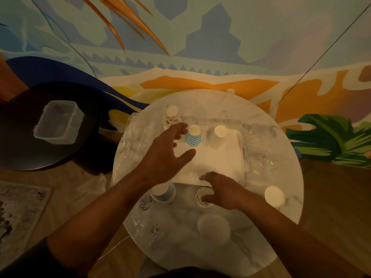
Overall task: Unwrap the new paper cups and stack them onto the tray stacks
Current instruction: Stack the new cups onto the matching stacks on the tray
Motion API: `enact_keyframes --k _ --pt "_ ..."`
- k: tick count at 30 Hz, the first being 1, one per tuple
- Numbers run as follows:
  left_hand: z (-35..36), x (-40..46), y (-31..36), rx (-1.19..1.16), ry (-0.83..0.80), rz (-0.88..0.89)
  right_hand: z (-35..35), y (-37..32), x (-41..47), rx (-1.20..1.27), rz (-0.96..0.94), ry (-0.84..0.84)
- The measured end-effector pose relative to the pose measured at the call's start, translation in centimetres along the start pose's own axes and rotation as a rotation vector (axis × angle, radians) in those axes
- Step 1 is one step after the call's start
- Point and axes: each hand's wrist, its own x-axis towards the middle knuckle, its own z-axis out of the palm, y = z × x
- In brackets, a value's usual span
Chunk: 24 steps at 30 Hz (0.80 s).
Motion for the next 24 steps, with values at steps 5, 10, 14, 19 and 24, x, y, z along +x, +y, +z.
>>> enact_keyframes --k 5,10,14,19,24 --pt "1.8 -2.8 2.1 -0.093 -0.034 0.014 2.5 0.5 -0.8 -0.046 0.083 -0.096" --pt "4.7 -4.7 1.8 -0.163 -0.061 -0.03 3.1 0.8 -1.2 -0.07 0.086 -0.033" --pt "8.1 -6.2 -0.1 -0.178 -0.056 -0.125 2.9 1.2 -1.7 -0.074 0.075 -0.025" --pt "11.3 -7.6 -3.5 -0.121 -0.113 -0.256 1.6 1.2 -2.7 -0.095 0.048 0.038" --pt "13.3 -8.3 -6.2 -0.03 -0.249 -0.335 -0.7 0.2 -4.5 -0.083 0.025 0.102"
